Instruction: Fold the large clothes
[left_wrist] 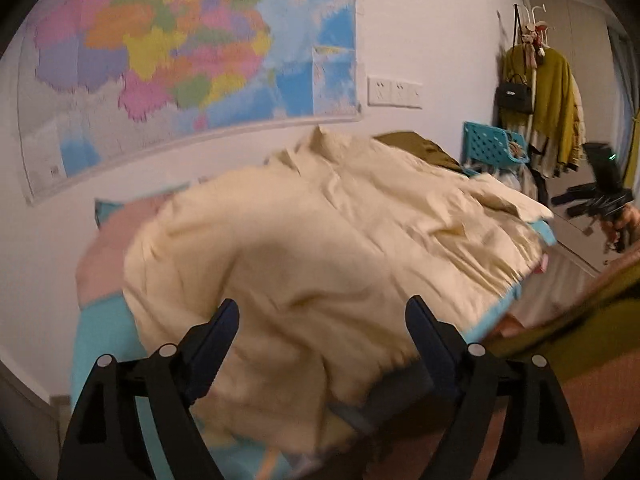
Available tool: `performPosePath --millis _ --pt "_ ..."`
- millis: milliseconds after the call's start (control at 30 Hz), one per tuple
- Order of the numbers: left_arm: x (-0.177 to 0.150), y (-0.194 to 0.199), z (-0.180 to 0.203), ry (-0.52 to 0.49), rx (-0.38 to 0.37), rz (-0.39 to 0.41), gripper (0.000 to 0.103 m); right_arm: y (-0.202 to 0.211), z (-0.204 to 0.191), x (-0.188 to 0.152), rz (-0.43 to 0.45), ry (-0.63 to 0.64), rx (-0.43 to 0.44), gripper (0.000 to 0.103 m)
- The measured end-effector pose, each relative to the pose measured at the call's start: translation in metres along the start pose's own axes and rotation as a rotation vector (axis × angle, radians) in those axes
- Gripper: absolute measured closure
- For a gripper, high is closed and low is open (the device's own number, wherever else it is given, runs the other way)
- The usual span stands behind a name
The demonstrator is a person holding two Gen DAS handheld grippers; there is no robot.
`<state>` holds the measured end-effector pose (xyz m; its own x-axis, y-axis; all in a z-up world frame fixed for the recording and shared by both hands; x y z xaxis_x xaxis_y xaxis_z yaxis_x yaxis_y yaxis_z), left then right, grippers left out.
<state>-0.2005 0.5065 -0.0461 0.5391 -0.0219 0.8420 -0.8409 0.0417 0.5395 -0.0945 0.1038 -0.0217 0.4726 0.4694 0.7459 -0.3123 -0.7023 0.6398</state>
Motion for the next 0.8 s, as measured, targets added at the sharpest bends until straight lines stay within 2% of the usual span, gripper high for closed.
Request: performPosePath --millis 67,133,200,233,300,367,500,600,633,700,733,800 --pt "0.02 -0.028 0.002 0.0 0.0 -0.005 0.021 -0.016 0.002 0.032 0.06 -0.011 -0.005 0.03" --pt "0.036 -0.058 0.005 -0.008 -0.004 -0.037 0.021 -0.045 0.003 0.054 0.062 -0.014 -0.017 0.031" --pt "0.048 -0.087 0.01 -0.025 0.001 -0.069 0.021 -0.096 0.0 0.081 0.038 -0.021 -0.004 0.035" --pt "0.057 -0.109 0.011 -0.031 0.005 -0.097 0.021 -0.121 -0.004 0.094 0.016 -0.015 0.022 0.041" --pt "0.064 -0.144 0.014 -0.028 0.0 -0.144 0.021 -0.167 -0.007 0.117 -0.013 -0.021 0.056 0.041" --pt "0.071 -0.181 0.013 -0.031 0.02 -0.199 0.021 -0.219 -0.005 0.14 -0.064 -0.023 0.04 0.041" --pt "0.072 -0.241 0.008 -0.035 0.047 -0.314 0.024 -0.302 0.001 0.167 -0.149 -0.083 0.08 0.042" --pt "0.073 -0.262 0.002 0.019 -0.003 -0.358 0.026 -0.348 0.013 0.175 -0.21 -0.122 0.066 0.048" --pt "0.075 -0.266 -0.001 0.035 -0.016 -0.362 0.026 -0.362 0.019 0.174 -0.23 -0.129 0.042 0.051" --pt "0.079 -0.269 -0.005 0.035 -0.01 -0.352 0.026 -0.379 0.025 0.173 -0.25 -0.162 0.062 0.082" --pt "0.079 -0.269 -0.006 0.035 -0.009 -0.349 0.026 -0.384 0.028 0.173 -0.254 -0.169 0.066 0.101" --pt "0.081 -0.271 -0.013 0.036 0.007 -0.348 0.026 -0.383 0.032 0.182 -0.223 -0.169 0.075 0.102"
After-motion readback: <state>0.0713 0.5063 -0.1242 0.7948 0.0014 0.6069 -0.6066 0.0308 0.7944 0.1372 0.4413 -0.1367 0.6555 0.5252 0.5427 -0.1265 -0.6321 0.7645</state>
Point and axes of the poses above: each gripper's, at about its wrist camera, not at the fingertips, and y roughly against the way its jaws point, z to its right, x to its top, the point moved 9 cm from there along -y, roughly the way its jaws point, and after that the axes turned 2 degrees about y, right-handed, at the moved point
